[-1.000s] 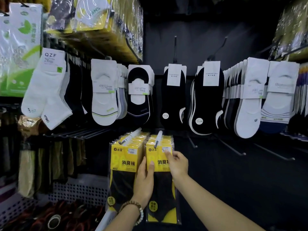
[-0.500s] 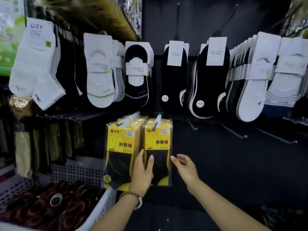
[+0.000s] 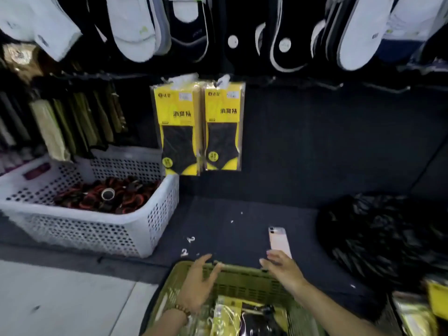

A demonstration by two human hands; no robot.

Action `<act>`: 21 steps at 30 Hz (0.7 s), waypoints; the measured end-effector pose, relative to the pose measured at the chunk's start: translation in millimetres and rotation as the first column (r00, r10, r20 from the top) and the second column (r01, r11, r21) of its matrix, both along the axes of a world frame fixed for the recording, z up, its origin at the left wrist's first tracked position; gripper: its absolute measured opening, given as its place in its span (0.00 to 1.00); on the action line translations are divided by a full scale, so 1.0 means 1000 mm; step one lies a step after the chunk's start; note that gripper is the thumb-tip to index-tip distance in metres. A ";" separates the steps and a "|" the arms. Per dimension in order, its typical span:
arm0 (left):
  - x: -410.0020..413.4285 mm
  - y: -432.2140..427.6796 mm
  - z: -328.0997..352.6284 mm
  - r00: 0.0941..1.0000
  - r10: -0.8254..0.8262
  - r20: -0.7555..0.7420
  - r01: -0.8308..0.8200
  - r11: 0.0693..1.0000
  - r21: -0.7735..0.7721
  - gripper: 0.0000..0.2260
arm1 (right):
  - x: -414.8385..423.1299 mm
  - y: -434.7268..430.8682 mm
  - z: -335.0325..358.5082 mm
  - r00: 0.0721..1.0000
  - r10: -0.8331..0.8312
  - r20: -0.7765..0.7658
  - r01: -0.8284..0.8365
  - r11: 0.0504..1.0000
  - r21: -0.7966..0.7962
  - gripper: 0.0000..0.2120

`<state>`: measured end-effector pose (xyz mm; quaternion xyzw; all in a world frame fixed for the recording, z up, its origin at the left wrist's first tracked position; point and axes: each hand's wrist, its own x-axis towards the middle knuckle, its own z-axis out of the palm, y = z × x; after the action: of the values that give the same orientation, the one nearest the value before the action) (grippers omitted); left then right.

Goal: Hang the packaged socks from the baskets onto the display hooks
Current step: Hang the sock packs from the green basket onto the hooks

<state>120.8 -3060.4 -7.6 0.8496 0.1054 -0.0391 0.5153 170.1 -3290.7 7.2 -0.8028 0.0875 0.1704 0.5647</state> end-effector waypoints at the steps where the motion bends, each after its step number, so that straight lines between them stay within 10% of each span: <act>1: -0.014 -0.002 -0.021 0.999 0.008 -0.047 -0.006 1.000 0.026 0.21 | -0.017 -0.005 -0.026 0.998 -0.025 -0.061 0.023 0.999 -0.042 0.19; 13: -0.065 0.018 -0.168 0.861 -0.089 -0.500 0.162 0.982 0.103 0.25 | -0.107 -0.039 -0.206 0.807 -0.003 -0.591 -0.051 0.996 -0.075 0.05; 21: -0.063 0.019 -0.216 0.716 -0.219 -0.663 0.276 0.961 -0.020 0.29 | -0.108 -0.035 -0.241 0.657 0.010 -0.753 -0.051 0.998 -0.032 0.30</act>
<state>58.2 -3041.2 -223.7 0.8071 0.1671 -0.4004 0.4003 62.4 -3325.8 -233.9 -0.6757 0.3039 0.4943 0.4547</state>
